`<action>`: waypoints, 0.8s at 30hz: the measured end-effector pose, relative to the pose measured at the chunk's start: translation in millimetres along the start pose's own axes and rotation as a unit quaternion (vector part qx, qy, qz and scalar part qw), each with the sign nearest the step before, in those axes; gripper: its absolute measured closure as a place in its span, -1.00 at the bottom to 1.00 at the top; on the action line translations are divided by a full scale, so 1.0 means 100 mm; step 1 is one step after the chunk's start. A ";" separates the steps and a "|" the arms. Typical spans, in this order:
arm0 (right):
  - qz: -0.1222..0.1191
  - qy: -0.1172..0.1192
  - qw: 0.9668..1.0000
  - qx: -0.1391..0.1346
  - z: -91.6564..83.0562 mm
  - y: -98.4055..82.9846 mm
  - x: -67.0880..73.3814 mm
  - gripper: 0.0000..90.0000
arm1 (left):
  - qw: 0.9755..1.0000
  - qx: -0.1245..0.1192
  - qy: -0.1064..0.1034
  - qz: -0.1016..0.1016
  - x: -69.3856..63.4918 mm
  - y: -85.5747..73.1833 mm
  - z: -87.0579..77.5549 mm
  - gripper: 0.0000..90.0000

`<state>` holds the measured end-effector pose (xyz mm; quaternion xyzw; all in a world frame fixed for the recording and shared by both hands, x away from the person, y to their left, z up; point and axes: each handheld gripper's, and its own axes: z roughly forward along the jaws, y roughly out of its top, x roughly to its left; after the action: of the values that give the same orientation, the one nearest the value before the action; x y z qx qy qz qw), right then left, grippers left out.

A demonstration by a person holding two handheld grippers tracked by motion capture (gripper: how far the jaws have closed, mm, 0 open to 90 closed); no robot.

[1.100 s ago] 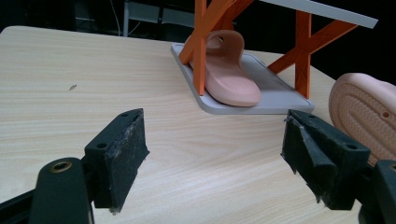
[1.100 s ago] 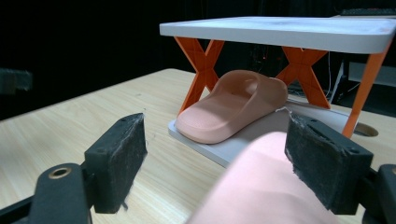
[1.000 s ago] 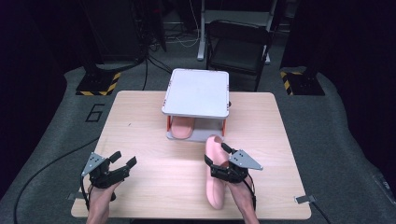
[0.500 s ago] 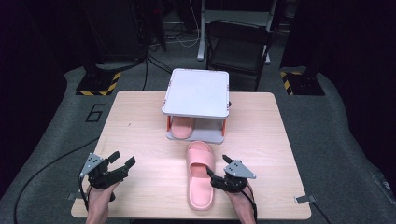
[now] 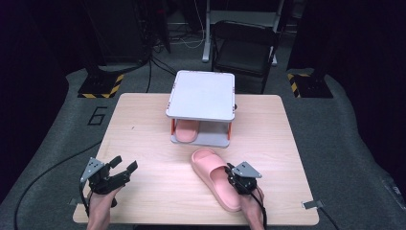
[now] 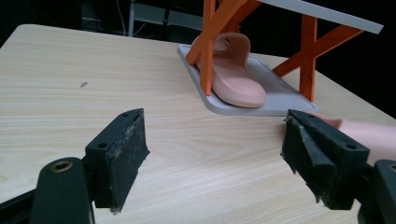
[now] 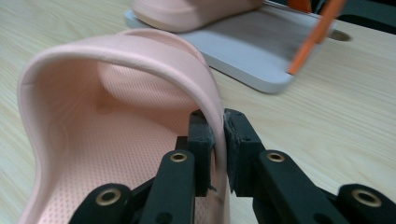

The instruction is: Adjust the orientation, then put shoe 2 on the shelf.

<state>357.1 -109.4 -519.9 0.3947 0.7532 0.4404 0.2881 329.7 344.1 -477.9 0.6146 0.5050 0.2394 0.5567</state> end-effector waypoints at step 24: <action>0.072 0.081 0.994 -0.025 -0.42 -0.20 -0.48 -0.11 | 1.000 0.002 -0.004 -0.002 -0.04 0.02 -0.01 -0.51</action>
<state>342.3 -174.2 -515.2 0.4036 0.7325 0.5093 0.2030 327.9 341.1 -474.2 0.6153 0.5044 0.2347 0.5585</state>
